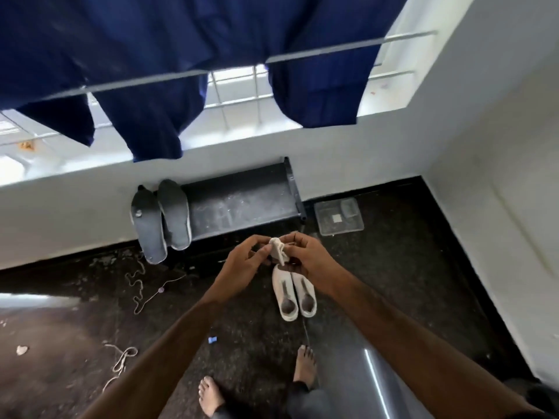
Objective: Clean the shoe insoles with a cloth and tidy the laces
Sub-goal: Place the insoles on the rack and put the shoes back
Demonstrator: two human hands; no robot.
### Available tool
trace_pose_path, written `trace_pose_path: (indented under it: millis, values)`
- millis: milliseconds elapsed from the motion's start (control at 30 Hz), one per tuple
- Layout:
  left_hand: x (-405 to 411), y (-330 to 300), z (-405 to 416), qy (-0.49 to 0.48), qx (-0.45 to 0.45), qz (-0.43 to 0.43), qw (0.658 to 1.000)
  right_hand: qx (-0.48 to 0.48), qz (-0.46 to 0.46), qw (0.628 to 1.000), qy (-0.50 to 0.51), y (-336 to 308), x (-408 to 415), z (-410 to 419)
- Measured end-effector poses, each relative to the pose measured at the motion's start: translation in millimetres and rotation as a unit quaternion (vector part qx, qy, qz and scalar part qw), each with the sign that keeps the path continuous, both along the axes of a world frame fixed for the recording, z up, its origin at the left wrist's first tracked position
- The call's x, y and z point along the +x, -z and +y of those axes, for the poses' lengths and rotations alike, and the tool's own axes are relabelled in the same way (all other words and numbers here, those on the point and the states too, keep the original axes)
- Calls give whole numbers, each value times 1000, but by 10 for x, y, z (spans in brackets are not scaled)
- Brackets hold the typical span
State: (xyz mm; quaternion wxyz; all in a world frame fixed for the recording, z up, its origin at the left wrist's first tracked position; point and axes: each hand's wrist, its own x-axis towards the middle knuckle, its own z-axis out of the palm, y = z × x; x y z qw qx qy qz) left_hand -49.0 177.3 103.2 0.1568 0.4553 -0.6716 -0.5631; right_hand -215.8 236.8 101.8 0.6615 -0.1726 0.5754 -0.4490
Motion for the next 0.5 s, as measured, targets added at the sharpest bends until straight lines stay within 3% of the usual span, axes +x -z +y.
trace_pose_path:
  millis: [300, 500]
  values:
    - [-1300, -473, 539, 45, -25, -14, 999, -1, -11, 997, 73, -612, -1205, 917]
    - [-2084, -481, 698, 134, -45, -1, 990, -5, 91, 993, 74, -629, -1908, 1300]
